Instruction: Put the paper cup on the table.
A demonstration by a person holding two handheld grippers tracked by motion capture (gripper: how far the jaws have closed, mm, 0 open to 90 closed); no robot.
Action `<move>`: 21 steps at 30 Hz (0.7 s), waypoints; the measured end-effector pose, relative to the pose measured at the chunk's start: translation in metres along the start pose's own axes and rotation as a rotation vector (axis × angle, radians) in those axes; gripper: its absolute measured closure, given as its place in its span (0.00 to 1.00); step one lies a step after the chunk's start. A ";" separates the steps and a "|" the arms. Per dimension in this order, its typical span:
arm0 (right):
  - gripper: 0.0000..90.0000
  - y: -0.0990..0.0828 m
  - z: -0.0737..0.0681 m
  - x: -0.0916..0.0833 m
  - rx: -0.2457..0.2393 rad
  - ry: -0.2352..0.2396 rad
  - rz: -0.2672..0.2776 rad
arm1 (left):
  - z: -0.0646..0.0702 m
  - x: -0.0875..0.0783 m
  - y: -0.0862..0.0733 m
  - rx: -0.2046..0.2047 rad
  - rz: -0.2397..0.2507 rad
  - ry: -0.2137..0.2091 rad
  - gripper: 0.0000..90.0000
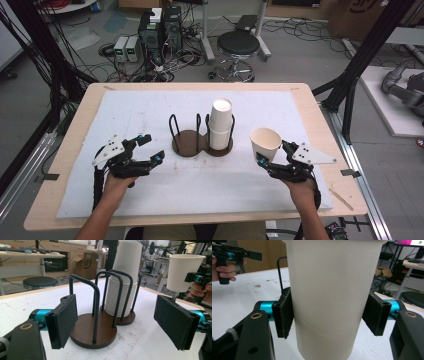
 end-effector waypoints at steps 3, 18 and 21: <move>0.38 -0.001 0.001 -0.001 0.008 -0.009 0.005 | 0.000 0.000 0.000 -0.001 0.002 0.004 0.21; 0.37 -0.012 0.026 0.008 0.070 -0.124 -0.030 | -0.001 0.001 -0.002 -0.004 -0.010 0.013 0.21; 0.37 -0.015 0.037 0.015 0.090 -0.167 -0.053 | -0.001 0.001 -0.002 -0.007 -0.010 0.012 0.21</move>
Point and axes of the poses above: each handheld gripper's, and its own axes: x roughly forward along the jaws, y roughly out of its top, z roughly to its right, the point moved 2 cm from there along x, roughly forward along the jaws, and after that the axes turned 7 degrees about -z, right-handed, at the moved point
